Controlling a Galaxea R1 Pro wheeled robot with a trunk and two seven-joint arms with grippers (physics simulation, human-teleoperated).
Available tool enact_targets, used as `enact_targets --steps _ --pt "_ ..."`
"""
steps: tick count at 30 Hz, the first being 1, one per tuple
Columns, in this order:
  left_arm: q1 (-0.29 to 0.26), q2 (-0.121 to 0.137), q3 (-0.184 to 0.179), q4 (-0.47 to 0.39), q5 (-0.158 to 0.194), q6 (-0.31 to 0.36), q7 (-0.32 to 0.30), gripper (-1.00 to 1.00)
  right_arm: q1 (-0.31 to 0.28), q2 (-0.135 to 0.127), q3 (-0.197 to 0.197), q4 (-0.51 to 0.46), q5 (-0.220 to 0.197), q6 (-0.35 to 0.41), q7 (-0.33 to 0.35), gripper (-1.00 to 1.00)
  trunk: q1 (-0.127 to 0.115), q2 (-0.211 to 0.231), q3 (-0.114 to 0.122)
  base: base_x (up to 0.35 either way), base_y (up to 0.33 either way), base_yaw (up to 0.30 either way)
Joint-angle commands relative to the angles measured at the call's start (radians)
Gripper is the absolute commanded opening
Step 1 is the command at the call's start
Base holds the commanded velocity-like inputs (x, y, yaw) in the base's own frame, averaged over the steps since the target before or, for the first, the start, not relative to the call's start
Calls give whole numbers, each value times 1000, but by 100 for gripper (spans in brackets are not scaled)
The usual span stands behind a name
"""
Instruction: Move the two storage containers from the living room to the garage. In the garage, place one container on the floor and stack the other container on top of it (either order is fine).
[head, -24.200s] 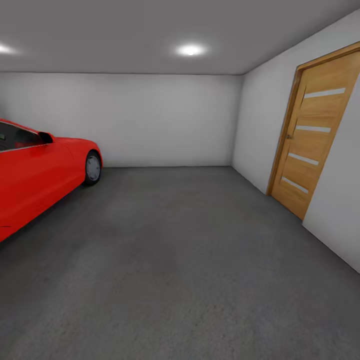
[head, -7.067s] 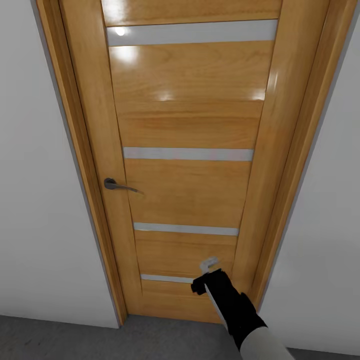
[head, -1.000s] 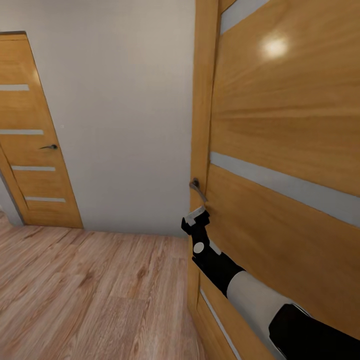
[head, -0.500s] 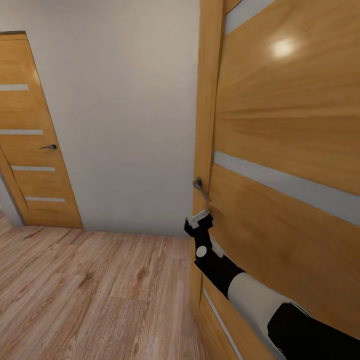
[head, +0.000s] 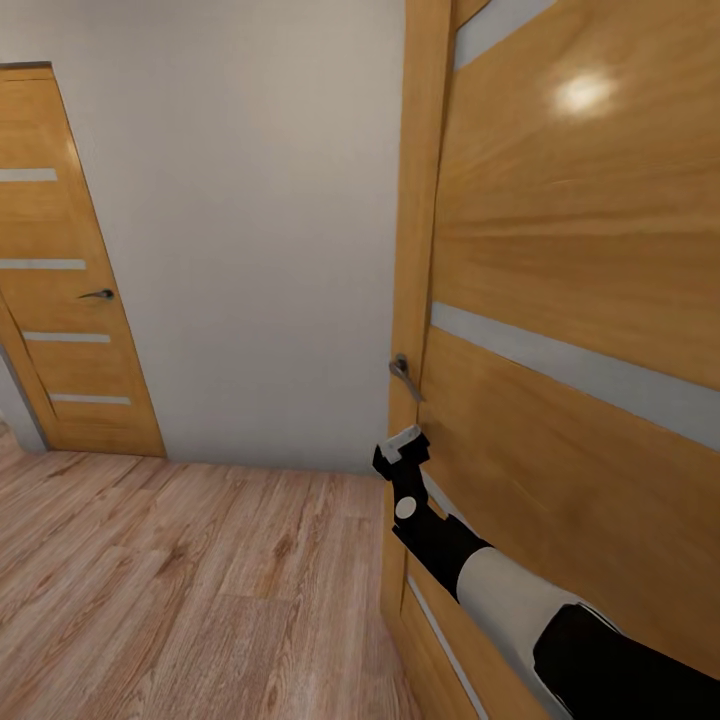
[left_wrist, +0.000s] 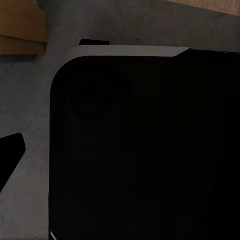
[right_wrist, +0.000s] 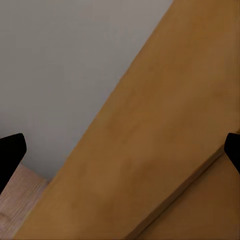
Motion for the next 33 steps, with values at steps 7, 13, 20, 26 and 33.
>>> enact_targets --steps 7,13,20,26,33 --pt "0 0 2 0 6 -3 0 100 -1 0 -2 2 3 -4 -12 100 0 0 -1 0 0 0" --pt "0 0 2 0 6 -3 -1 100 -1 0 -2 3 2 -2 -14 100 0 0 -1 0 0 0" --pt "0 0 2 0 5 -3 0 100 -1 0 -2 2 2 -4 -16 100 0 0 -1 0 0 0" --pt "0 0 2 0 5 -3 0 100 -2 -59 -48 2 2 -8 -16 100 0 0 -1 0 0 0" --pt "0 0 2 0 5 -3 0 100 -29 -126 -114 3 1 -7 -2 100 0 0 -1 0 0 0"
